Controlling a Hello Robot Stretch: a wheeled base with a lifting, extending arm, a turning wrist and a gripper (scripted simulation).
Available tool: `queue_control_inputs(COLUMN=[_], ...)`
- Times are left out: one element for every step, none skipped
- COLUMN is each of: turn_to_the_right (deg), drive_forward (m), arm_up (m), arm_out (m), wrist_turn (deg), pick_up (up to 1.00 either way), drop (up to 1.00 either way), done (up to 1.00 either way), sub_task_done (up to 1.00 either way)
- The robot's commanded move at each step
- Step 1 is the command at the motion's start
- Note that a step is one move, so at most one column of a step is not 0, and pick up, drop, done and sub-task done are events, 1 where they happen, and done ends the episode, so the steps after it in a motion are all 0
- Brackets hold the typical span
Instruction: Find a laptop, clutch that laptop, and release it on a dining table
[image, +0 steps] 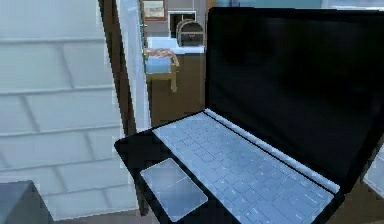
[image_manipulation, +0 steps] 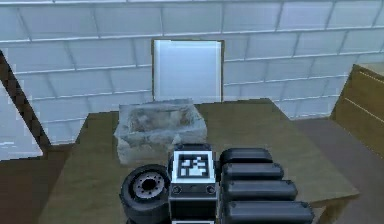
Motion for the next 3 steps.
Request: queue_control_inputs(turn_to_the_right=[0.0, 0.0, 45.0], drive_forward=[0.55, 0.35, 0.0], arm_up=[0.0, 0.0, 0.0], arm_out=[0.0, 0.0, 0.0], wrist_turn=[0.0, 0.0, 0.0], pick_up=[0.0, 0.0, 0.0], drop=[0.0, 0.0, 0.0], done=[0.0, 0.0, 0.0], sub_task_done=[0.0, 0.0, 0.0])
